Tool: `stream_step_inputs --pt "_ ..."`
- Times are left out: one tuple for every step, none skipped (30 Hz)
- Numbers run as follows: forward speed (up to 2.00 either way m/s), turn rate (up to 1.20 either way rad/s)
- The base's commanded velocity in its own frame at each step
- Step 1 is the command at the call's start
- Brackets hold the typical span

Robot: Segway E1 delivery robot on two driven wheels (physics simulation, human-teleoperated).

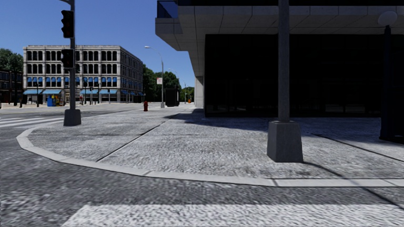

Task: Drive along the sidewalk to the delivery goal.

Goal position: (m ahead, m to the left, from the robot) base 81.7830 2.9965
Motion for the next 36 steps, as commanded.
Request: stream_step_inputs --pt "2.0 0.0" --pt "2.0 0.0" --pt "2.0 0.0" --pt "2.0 0.0" --pt "2.0 0.0" --pt "2.0 0.0" --pt "2.0 0.0" --pt "2.0 0.0" --pt "2.0 0.0" --pt "2.0 0.0" --pt "2.0 0.0" --pt "2.0 0.0" --pt "2.0 0.0" --pt "2.0 0.0" --pt "2.0 0.0" --pt "2.0 0.0" --pt "2.0 0.0" --pt "1.89 0.0" --pt "1.89 0.0" --pt "1.66 0.0" --pt "1.53 0.0" --pt "1.53 0.0" --pt "1.4 0.0" --pt "1.35 0.0" --pt "1.33 0.0" --pt "1.33 0.0" --pt "1.32 0.0" --pt "1.32 0.0" --pt "1.32 0.0" --pt "1.32 0.0" --pt "1.32 0.0" --pt "1.32 0.0" --pt "1.32 0.0" --pt "1.32 0.0" --pt "1.32 0.08" --pt "1.32 0.16"
